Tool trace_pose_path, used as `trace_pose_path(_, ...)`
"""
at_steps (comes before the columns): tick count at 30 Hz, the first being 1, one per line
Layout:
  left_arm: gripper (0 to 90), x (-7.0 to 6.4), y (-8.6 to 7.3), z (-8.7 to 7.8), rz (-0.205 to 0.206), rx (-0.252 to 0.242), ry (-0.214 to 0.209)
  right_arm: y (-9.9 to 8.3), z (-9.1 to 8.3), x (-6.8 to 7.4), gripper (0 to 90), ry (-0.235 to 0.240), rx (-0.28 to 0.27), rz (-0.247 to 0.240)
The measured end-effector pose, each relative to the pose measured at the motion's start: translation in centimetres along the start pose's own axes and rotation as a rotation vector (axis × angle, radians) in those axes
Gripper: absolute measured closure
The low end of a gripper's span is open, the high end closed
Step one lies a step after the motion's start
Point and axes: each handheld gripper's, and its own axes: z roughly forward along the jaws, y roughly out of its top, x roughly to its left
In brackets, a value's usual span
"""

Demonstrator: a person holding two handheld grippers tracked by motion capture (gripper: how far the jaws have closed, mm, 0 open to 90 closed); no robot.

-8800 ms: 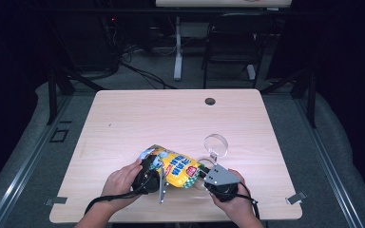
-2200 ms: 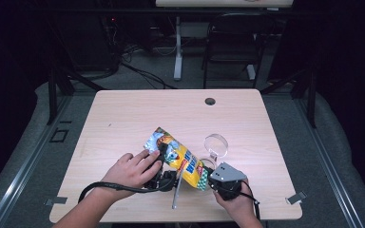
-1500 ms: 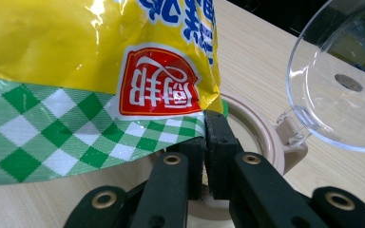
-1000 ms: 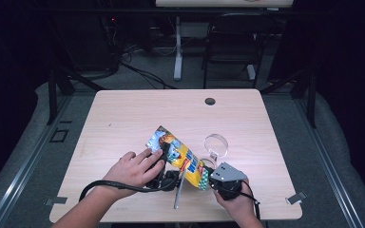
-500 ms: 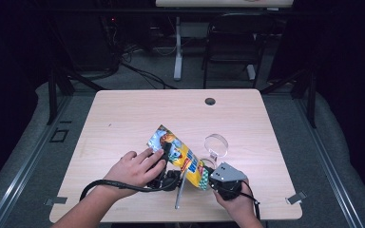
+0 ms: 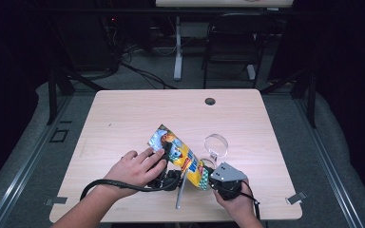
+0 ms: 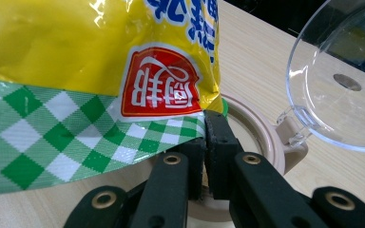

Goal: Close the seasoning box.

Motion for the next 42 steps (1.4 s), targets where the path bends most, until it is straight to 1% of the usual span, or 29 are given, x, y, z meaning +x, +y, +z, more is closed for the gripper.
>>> trace_pose_path(9,72.0,-0.05,0.01,0.01,-0.011,-0.002,-0.003,-0.02,0.03,0.02,87.2,-0.002,-0.002,-0.003)
trace_pose_path(13,72.1,-0.01,0.05,-0.02,-0.011,-0.005,-0.002,-0.03,0.03,-0.01,87.2,-0.001,-0.002,-0.001)
trace_pose_path(14,72.1,0.05,0.09,-0.02,-0.003,-0.013,0.008,-0.03,0.03,-0.02,87.2,-0.001,-0.002,-0.001)
trace_pose_path(16,72.2,0.03,0.11,-0.08,-0.007,-0.005,0.001,-0.03,0.04,-0.03,87.1,-0.001,-0.003,0.0)
trace_pose_path(18,72.2,0.01,0.11,-0.07,-0.01,-0.008,0.007,-0.03,0.04,-0.05,87.1,0.0,-0.001,0.0)
trace_pose_path(19,72.3,0.07,0.12,-0.08,-0.004,-0.007,0.008,-0.03,0.05,-0.05,87.1,0.0,-0.002,0.001)
trace_pose_path(24,72.4,0.19,0.15,-0.11,-0.007,-0.009,-0.003,-0.04,0.06,-0.03,87.1,-0.001,-0.003,0.001)
trace_pose_path(25,72.4,0.16,0.15,-0.09,-0.013,-0.011,-0.006,-0.04,0.06,-0.03,87.1,-0.002,-0.003,0.001)
trace_pose_path(26,72.5,0.23,0.17,-0.1,-0.006,-0.01,-0.002,-0.04,0.05,-0.03,87.1,-0.002,-0.002,0.001)
trace_pose_path(30,72.7,0.28,0.17,-0.08,-0.003,-0.012,0.001,-0.03,0.06,-0.02,87.1,-0.003,-0.002,0.001)
trace_pose_path(31,72.8,0.25,0.16,-0.05,-0.003,-0.014,0.008,-0.03,0.06,-0.02,87.1,-0.003,-0.003,0.001)
trace_pose_path(33,72.9,0.29,0.19,-0.08,-0.002,-0.012,0.0,-0.03,0.06,-0.02,87.1,-0.003,-0.002,0.001)
trace_pose_path(34,73.0,0.33,0.2,-0.1,0.003,-0.011,0.001,-0.03,0.06,-0.02,87.1,-0.002,-0.003,0.003)
trace_pose_path(42,73.3,0.47,0.29,-0.2,0.003,-0.011,-0.002,-0.04,0.05,-0.04,87.1,-0.001,-0.001,0.004)
